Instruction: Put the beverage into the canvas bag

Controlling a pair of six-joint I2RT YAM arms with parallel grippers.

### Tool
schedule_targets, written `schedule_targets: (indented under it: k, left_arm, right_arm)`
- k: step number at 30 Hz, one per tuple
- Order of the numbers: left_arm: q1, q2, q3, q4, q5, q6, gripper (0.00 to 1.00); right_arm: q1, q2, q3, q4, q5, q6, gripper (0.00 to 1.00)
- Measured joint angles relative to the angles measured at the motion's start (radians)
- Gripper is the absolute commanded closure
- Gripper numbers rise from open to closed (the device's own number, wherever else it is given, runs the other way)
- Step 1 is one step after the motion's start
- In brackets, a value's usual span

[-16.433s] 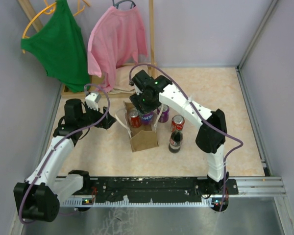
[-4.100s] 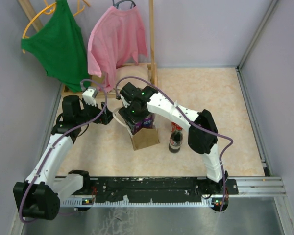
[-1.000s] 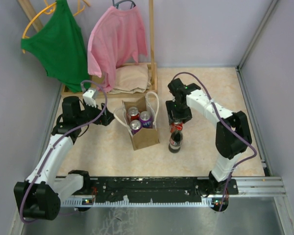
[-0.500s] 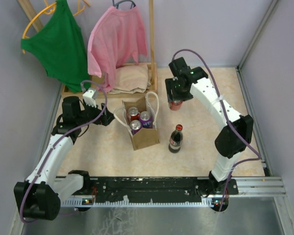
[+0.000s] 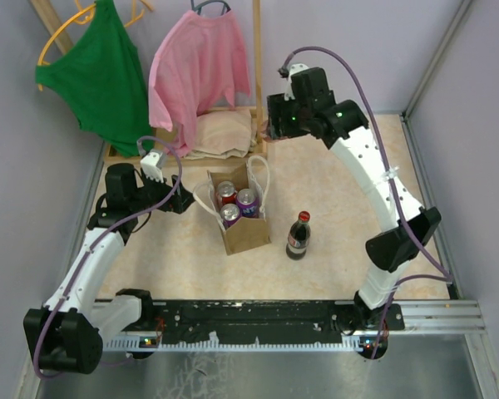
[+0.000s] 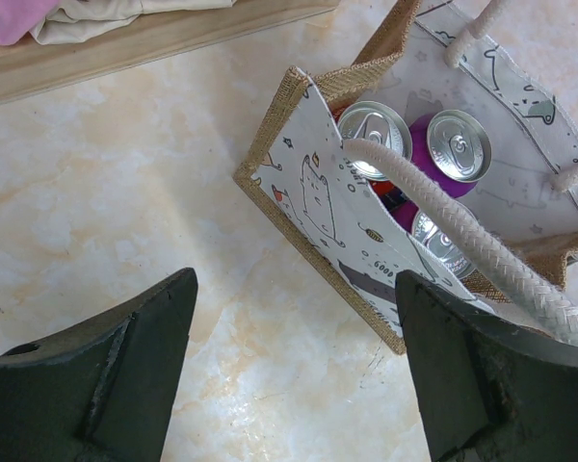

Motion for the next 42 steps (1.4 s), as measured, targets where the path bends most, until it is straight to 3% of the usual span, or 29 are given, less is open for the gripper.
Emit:
schedule_targets:
  k: [14, 42]
  left_arm:
    - [0.0, 0.0, 0.0, 0.0, 0.001, 0.0, 0.11]
    - [0.0, -0.002, -0.007, -0.002, 0.008, 0.0, 0.11]
  right_arm:
    - [0.271, -0.002, -0.021, -0.003, -0.108, -0.033, 1.0]
    - [0.378, -0.081, -0.304, -0.204, -0.087, -0.036, 1.0]
